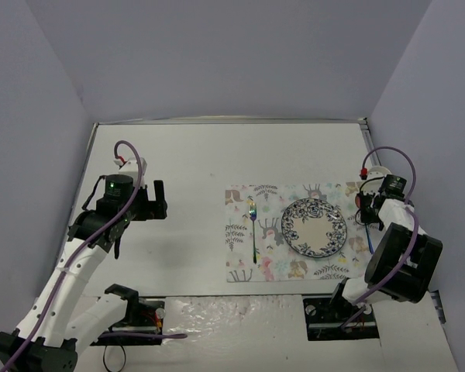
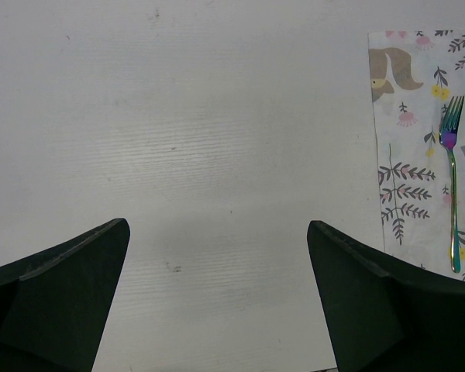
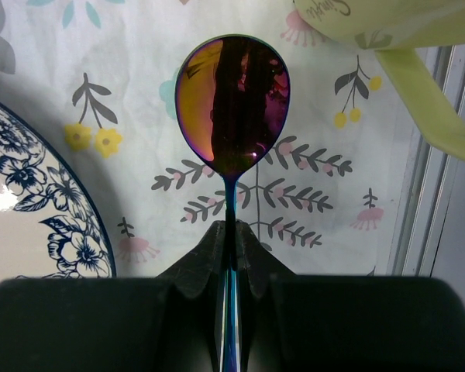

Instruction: Set the dinner table for one person

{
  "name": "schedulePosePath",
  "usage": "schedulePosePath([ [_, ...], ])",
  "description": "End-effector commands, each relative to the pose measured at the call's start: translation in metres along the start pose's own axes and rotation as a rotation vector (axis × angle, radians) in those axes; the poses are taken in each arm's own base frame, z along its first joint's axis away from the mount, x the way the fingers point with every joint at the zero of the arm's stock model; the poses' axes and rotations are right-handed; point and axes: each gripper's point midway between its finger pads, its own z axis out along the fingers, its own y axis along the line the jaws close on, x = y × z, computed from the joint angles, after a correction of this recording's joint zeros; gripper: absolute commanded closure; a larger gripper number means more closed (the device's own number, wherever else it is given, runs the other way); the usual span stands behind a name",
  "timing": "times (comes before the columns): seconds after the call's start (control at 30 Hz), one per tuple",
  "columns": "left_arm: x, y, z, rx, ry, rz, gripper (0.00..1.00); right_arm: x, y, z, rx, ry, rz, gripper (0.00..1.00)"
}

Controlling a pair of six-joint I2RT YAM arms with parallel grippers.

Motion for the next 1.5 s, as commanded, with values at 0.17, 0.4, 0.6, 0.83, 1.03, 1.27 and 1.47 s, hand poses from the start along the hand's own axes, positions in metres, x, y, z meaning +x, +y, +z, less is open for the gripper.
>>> schedulePosePath([
  [0.17,-0.013,0.004,0.003,-0.017,-0.034,0.004,0.03,-0.008,-0.015,0.012,0.028,0.009,-0.009,0.96],
  [0.4,-0.012,0.006,0.005,-0.023,-0.027,0.001,0.03,-0.003,-0.017,0.019,0.029,0.042,-0.010,0.94],
  [0.6,-0.012,0.006,0.006,-0.026,-0.023,-0.001,0.03,-0.002,-0.017,0.022,0.025,0.053,-0.007,0.91],
  [0.83,-0.012,0.006,0.005,-0.024,-0.024,0.000,0.03,-0.002,-0.018,0.023,0.024,0.053,-0.006,0.85],
  [1.03,-0.013,0.006,0.003,-0.022,-0.034,-0.002,0.03,-0.017,-0.018,0.012,0.032,-0.005,0.023,0.68],
  [1.27,-0.018,0.006,-0.003,-0.019,-0.065,-0.005,0.03,-0.089,-0.026,-0.062,0.108,-0.273,0.048,0.55],
  [1.47,-0.020,0.006,-0.006,-0.015,-0.086,-0.010,0.03,-0.134,-0.033,-0.160,0.283,-0.494,0.101,0.48],
])
